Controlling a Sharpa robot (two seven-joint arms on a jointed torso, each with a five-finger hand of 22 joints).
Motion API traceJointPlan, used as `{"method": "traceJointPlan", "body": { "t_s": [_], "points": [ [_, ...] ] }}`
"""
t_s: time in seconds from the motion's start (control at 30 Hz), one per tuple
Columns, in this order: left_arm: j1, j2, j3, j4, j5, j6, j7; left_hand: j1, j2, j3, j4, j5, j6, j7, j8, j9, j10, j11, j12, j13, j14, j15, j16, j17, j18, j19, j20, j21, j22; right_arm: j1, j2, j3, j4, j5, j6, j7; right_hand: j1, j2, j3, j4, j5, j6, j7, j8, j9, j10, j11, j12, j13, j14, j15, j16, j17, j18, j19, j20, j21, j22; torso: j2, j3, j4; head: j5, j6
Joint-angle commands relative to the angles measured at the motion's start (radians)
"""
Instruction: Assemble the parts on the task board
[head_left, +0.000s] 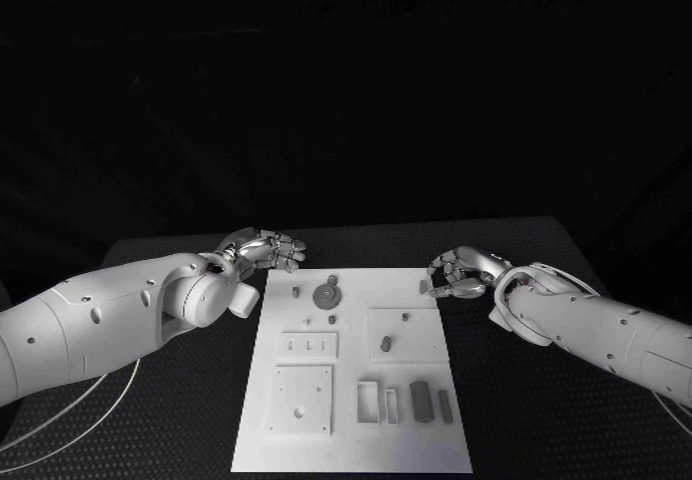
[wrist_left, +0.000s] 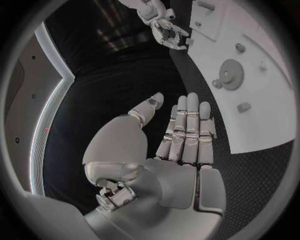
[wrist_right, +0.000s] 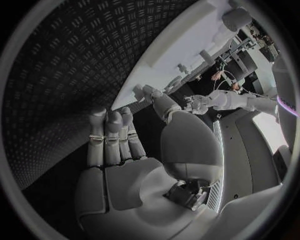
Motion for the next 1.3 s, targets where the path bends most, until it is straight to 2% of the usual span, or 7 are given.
{"method": "traceJointPlan", "body": {
  "t_s": [0.03, 0.17, 0.6, 0.83, 0.97, 1.17, 1.3],
  "points": [
    [0.0, 0.003, 0.001, 0.0, -0.002, 0.018, 0.008, 0.0, -0.006, -0.004, -0.001, -0.004, -0.002, 0.003, -0.004, 0.0, -0.003, 0.005, -0.005, 0.0, 0.001, 0.001, -0.004, 0.001, 0.002, -0.007, 0.0, 0.003, 0.013, -0.001, 0.005, 0.0, -0.006, -0.014, -0.01, 0.013, 0.009, 0.004, 0.006, 0.002, -0.005, -0.011, 0.008, -0.004, -0.001, -0.005, 0.001, -0.004, -0.001, -0.006, 0.003, -0.004, -0.001, 0.048, -0.006, 0.003, -0.006, -0.001, 0.0, -0.0025, 0.0016, -0.004, -0.001],
    [0.0, 0.003, 0.001, 0.0, -0.002, 0.017, 0.008, -0.002, -0.006, -0.005, -0.001, -0.005, -0.004, 0.004, -0.005, 0.0, -0.004, 0.006, -0.006, 0.0, 0.0, 0.001, -0.005, 0.002, 0.002, -0.007, 0.0, 0.003, 0.012, -0.003, 0.016, -0.001, -0.011, -0.014, -0.002, 0.013, 0.011, 0.007, 0.009, 0.003, -0.006, -0.01, 0.008, -0.003, -0.001, -0.004, 0.0, -0.003, -0.001, -0.005, 0.003, -0.004, -0.001, 0.048, -0.005, 0.003, -0.006, -0.001, -0.001, -0.0041, 0.0005, -0.004, -0.002],
    [0.0, 0.002, 0.001, 0.003, -0.002, 0.015, 0.008, -0.002, -0.004, -0.004, -0.001, -0.004, -0.005, 0.005, -0.006, -0.001, -0.007, 0.008, -0.009, 0.0, 0.0, 0.001, -0.005, 0.002, 0.002, -0.007, 0.0, 0.003, 0.012, -0.009, 0.03, -0.003, -0.016, -0.026, 0.013, 0.009, 0.02, 0.02, 0.015, -0.003, -0.015, 0.013, 0.001, 0.01, 0.002, 0.0, -0.006, 0.001, -0.002, -0.003, -0.003, 0.001, 0.0, 0.048, -0.002, 0.003, -0.002, 0.002, -0.001, -0.0038, -0.0024, -0.001, -0.009],
    [0.0, 0.003, 0.001, 0.003, -0.002, 0.016, 0.008, -0.002, -0.004, -0.004, -0.001, -0.004, -0.006, 0.005, -0.006, -0.001, -0.009, 0.008, -0.01, -0.001, 0.0, 0.002, -0.005, 0.002, 0.002, -0.007, 0.0, 0.003, 0.012, -0.01, 0.037, -0.004, -0.018, -0.036, 0.02, 0.006, 0.023, 0.028, 0.018, -0.004, -0.031, 0.025, -0.004, 0.017, 0.003, 0.002, -0.01, 0.003, -0.002, -0.001, -0.007, 0.004, 0.001, 0.048, 0.0, 0.002, 0.001, 0.003, -0.002, -0.004, -0.0009, 0.0, -0.01],
    [0.0, 0.002, 0.001, 0.003, -0.002, 0.016, 0.008, -0.002, -0.005, -0.004, -0.001, -0.004, -0.006, 0.005, -0.007, -0.001, -0.01, 0.009, -0.01, -0.001, 0.0, 0.002, -0.005, 0.002, 0.002, -0.007, 0.0, 0.003, 0.012, -0.01, 0.04, -0.004, -0.023, -0.036, 0.017, 0.004, 0.034, 0.037, 0.042, 0.002, -0.085, 0.054, -0.013, 0.032, 0.006, 0.014, -0.021, 0.01, -0.001, 0.008, -0.016, 0.016, 0.006, 0.048, 0.012, -0.003, 0.01, 0.006, -0.001, -0.0046, -0.0005, 0.0, -0.01],
    [0.0, 0.001, 0.001, 0.004, -0.003, 0.014, 0.006, -0.001, -0.005, -0.004, -0.002, -0.004, -0.006, 0.005, -0.007, -0.001, -0.01, 0.009, -0.011, -0.001, 0.0, 0.001, -0.006, 0.002, 0.002, -0.007, 0.0, 0.003, 0.012, -0.01, 0.044, -0.005, -0.013, -0.047, 0.03, -0.001, 0.065, 0.044, 0.131, 0.026, -0.211, 0.112, -0.036, 0.06, 0.016, 0.028, -0.04, 0.013, 0.0, 0.016, -0.035, 0.024, 0.009, 0.048, 0.021, -0.01, 0.02, 0.011, -0.002, -0.0045, -0.0018, 0.004, -0.01],
    [0.0, 0.002, 0.001, 0.005, -0.003, 0.014, 0.006, -0.001, -0.005, -0.004, -0.002, -0.004, -0.006, 0.005, -0.007, 0.0, -0.011, 0.009, -0.012, -0.001, 0.0, 0.002, -0.006, 0.002, 0.002, -0.007, 0.0, 0.003, 0.012, -0.01, 0.044, -0.005, -0.012, -0.049, 0.03, -0.005, 0.067, 0.041, 0.148, 0.03, -0.23, 0.126, -0.041, 0.066, 0.02, 0.032, -0.046, 0.014, 0.001, 0.019, -0.04, 0.027, 0.01, 0.048, 0.024, -0.012, 0.024, 0.014, -0.001, -0.0048, -0.0008, 0.007, -0.012]
  ]
}}
